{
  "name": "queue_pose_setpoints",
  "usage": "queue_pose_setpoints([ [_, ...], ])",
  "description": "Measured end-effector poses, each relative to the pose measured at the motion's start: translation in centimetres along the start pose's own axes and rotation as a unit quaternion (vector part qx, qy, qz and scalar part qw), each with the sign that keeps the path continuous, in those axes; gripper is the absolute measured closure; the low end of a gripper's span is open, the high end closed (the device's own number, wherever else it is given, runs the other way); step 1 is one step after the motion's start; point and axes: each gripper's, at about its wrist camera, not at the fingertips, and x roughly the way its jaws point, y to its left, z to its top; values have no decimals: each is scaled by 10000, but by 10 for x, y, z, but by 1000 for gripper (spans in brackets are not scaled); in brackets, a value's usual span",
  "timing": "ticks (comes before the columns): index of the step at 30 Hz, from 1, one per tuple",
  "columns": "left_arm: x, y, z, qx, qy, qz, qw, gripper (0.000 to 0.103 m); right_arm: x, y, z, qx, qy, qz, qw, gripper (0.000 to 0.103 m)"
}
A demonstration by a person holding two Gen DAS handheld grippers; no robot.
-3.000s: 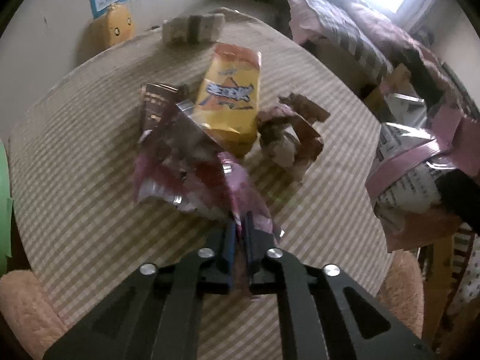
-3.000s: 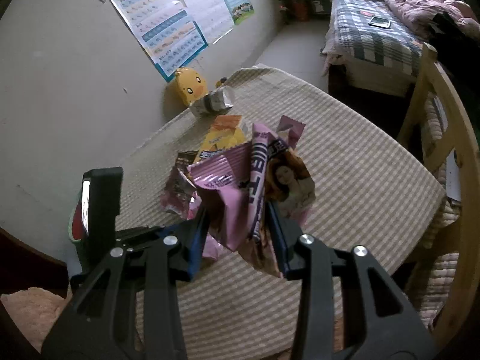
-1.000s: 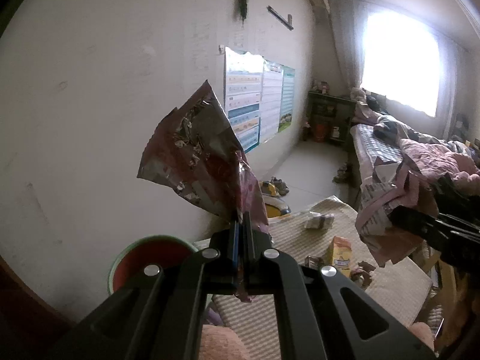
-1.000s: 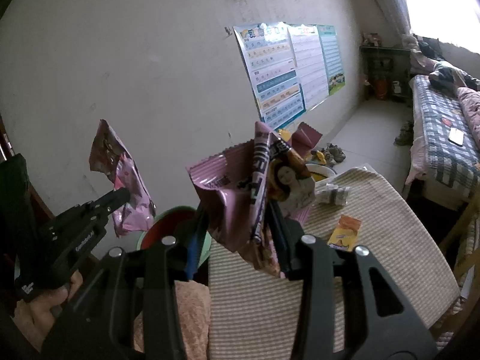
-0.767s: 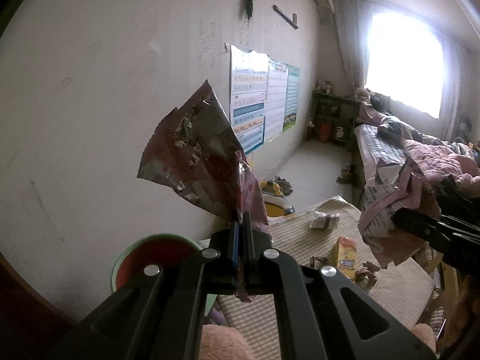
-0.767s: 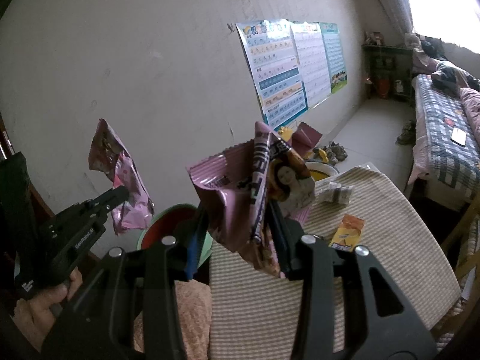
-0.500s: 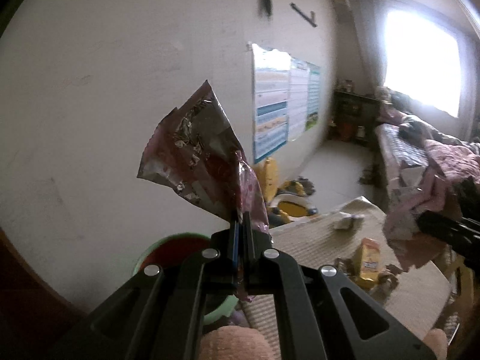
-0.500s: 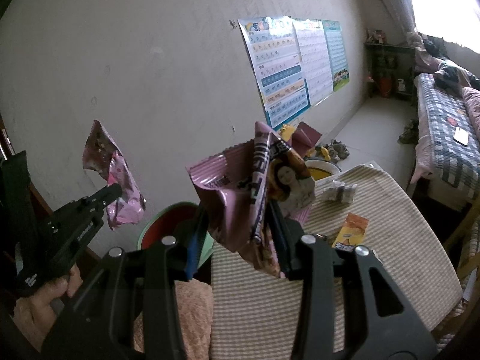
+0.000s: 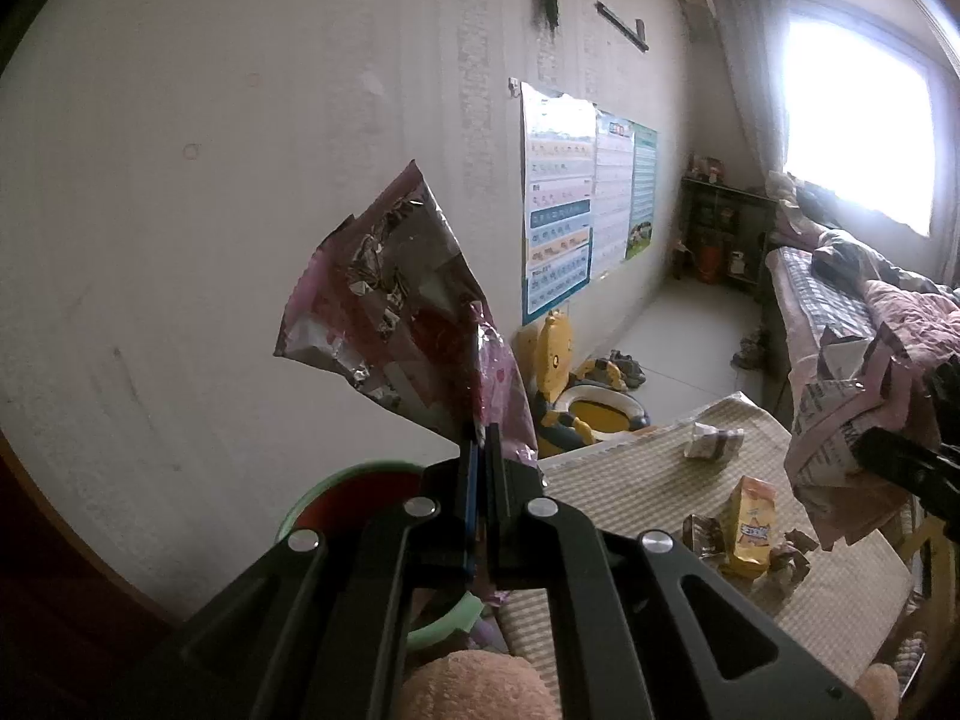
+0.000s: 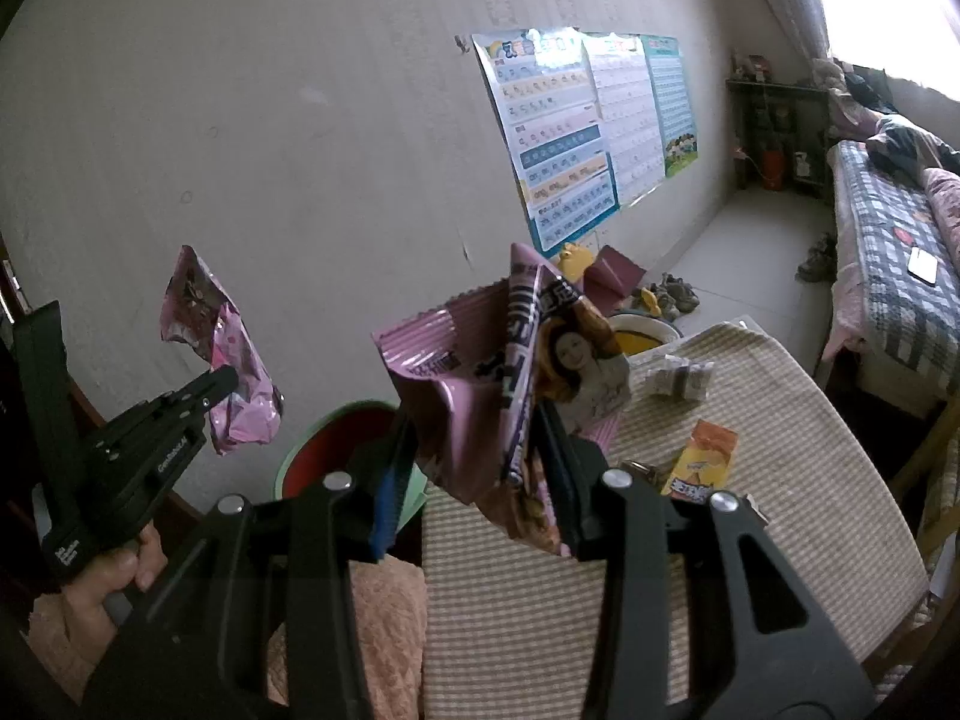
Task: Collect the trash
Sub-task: 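Lift both pink wrappers and carry them toward the green bin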
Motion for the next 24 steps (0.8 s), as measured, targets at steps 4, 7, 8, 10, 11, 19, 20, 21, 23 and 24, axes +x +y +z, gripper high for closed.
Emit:
queue_pose_setpoints([
  [4, 0, -2, 1, 14, 5, -24, 10000, 103, -1, 0, 0, -2, -11, -1, 10000, 63],
  [7, 1, -1, 0, 7, 33, -45, 10000, 103, 0, 0, 0, 3, 3, -3, 10000, 63],
  [8, 1, -1, 0, 4, 38, -47, 10000, 103, 0, 1, 0, 14, 5, -1, 10000, 63],
  [10, 3, 1, 0, -4, 55, -49, 10000, 103, 1, 1, 1, 29, 28, 19, 10000, 63],
  [11, 4, 3, 0, -15, 67, -45, 10000, 103, 4, 2, 1, 40, 58, 43, 10000, 63],
  [19, 31, 32, -17, -131, 405, -1, 9991, 103, 40, 22, 1, 4, 366, 195, 9991, 63],
  [20, 37, 38, -20, -170, 475, 31, 9987, 103, 49, 27, 0, -27, 444, 237, 9987, 63],
  [21, 42, 42, -23, -195, 525, 54, 9984, 103, 56, 31, 0, -45, 502, 265, 9984, 63],
  [23, 52, 52, -28, -242, 637, 90, 9976, 103, 71, 38, -1, -72, 632, 336, 9974, 63],
  [24, 60, 59, -32, -286, 734, 101, 9968, 103, 80, 43, -2, -80, 711, 389, 9967, 63],
])
